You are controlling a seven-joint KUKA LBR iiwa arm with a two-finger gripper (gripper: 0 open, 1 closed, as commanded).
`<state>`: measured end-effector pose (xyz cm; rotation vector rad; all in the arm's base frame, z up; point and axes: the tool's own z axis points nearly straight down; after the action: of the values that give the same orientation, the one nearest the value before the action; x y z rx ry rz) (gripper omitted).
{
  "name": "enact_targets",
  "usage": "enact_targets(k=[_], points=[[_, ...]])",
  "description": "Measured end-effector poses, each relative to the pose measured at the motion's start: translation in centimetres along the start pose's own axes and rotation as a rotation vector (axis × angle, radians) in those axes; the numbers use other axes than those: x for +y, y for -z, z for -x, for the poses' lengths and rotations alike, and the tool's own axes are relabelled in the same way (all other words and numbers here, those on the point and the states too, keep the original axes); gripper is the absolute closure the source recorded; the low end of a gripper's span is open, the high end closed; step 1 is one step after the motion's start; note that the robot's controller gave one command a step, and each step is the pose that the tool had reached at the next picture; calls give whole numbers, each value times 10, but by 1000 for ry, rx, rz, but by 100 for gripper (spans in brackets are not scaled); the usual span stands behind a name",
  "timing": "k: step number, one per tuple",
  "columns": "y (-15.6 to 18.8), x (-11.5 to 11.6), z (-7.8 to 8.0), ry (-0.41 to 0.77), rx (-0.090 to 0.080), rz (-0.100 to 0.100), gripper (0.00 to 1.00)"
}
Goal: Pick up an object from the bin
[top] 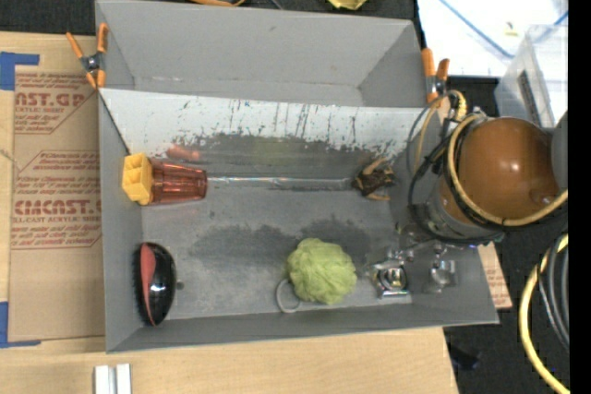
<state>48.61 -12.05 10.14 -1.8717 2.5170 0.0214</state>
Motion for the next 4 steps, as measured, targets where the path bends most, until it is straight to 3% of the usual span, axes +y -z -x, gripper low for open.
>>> enact_targets(k=[1,2,4], points=[[-26,-2,-9,-498,-1,-22,0],[-31,-5,19,342,-6,3,100],[-13,-5,22,362,-7,10,100]])
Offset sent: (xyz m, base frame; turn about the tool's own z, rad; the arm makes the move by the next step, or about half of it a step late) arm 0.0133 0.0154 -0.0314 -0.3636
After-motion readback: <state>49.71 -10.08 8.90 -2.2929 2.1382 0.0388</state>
